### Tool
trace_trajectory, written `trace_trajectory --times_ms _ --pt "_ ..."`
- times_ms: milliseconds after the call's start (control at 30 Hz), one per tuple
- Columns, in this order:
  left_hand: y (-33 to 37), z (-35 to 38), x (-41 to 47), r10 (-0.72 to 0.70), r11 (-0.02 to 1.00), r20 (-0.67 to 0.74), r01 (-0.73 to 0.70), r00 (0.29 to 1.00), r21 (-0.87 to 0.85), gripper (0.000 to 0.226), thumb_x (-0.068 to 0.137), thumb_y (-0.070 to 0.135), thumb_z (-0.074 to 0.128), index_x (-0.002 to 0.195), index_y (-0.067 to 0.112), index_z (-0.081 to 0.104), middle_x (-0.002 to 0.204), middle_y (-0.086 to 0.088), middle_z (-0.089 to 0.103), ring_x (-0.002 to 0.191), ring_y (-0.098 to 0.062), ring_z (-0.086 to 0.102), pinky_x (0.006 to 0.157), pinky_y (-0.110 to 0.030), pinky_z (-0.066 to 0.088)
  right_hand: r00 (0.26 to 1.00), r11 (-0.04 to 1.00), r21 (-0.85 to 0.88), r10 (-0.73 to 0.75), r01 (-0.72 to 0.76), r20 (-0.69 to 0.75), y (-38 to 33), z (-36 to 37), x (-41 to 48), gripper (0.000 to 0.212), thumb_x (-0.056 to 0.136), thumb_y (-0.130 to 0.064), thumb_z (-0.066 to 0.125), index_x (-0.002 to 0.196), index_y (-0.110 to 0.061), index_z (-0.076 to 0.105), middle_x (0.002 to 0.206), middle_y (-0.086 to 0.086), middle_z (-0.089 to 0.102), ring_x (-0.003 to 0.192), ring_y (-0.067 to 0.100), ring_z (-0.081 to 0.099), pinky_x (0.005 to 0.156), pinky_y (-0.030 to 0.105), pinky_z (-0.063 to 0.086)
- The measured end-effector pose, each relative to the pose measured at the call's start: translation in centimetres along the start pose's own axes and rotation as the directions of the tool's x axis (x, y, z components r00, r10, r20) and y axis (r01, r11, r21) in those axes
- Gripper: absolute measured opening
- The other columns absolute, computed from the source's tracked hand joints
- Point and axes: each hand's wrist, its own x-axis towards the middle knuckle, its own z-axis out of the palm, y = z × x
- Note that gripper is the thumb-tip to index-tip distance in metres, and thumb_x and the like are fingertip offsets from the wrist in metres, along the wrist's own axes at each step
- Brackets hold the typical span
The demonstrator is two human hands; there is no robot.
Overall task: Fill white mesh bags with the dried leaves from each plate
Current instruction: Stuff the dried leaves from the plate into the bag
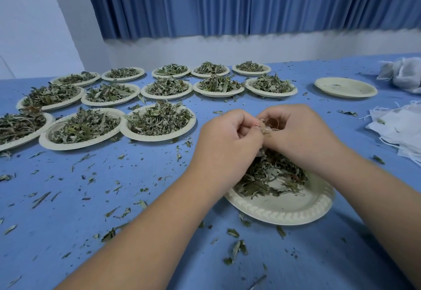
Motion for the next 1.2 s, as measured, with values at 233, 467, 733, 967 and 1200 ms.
trace_trajectory --times_ms 233,467,733,967,1200 --pt "0.0 -0.1 0.3 -0.059 0.995 -0.093 0.051 0.994 -0.081 0.019 0.087 0.006 0.060 0.074 0.019 0.066 0.051 0.006 0.061 0.039 -0.002 0.057 0.038 -0.011 0.034 0.995 1.000 -0.006 -0.013 0.014 0.095 -0.2 -1.7 -0.5 0.036 0.072 -0.047 0.067 0.107 -0.039 0.066 0.100 -0.020 0.068 0.083 -0.002 0.064 0.079 0.024 0.051" --pt "0.0 -0.6 0.6 -0.121 0.978 -0.163 0.090 0.979 -0.186 0.011 0.071 0.017 0.057 0.072 0.021 0.067 0.055 0.001 0.059 0.035 -0.007 0.044 0.041 -0.019 0.031 0.974 0.976 0.009 -0.218 0.218 0.055 -0.7 -2.2 -1.1 0.033 0.064 -0.022 0.083 0.086 -0.035 0.062 0.086 -0.011 0.061 0.069 0.005 0.062 0.065 0.014 0.048" --pt "0.1 -0.2 0.1 -0.065 0.991 -0.078 0.055 0.995 -0.126 0.017 0.087 0.004 0.058 0.077 0.017 0.065 0.046 0.009 0.058 0.036 0.002 0.049 0.039 -0.010 0.034 0.972 0.975 0.020 -0.218 0.221 -0.085 -0.4 -0.9 -1.0 0.025 0.070 -0.011 0.080 0.070 -0.033 0.069 0.069 -0.016 0.067 0.060 -0.001 0.058 0.058 0.007 0.041" --pt "0.1 -0.3 0.2 -0.089 0.982 -0.108 0.069 0.990 -0.175 0.016 0.088 0.004 0.058 0.078 0.015 0.065 0.051 0.004 0.062 0.036 -0.003 0.053 0.038 -0.011 0.033 0.988 0.973 0.172 -0.156 0.155 -0.004 -0.3 -0.8 -0.9 0.021 0.075 -0.015 0.077 0.076 -0.036 0.074 0.069 -0.017 0.071 0.062 0.001 0.063 0.060 0.013 0.046" --pt "0.6 0.0 -0.2 -0.066 0.991 -0.078 0.056 0.995 -0.123 0.018 0.087 0.006 0.059 0.076 0.018 0.066 0.059 -0.001 0.070 0.041 -0.001 0.058 0.039 -0.012 0.037 1.000 0.964 0.267 0.018 -0.014 -0.012 0.3 -0.4 0.3 0.023 0.067 -0.012 0.080 0.073 -0.019 0.059 0.065 -0.006 0.055 0.055 0.006 0.045 0.048 0.015 0.038"
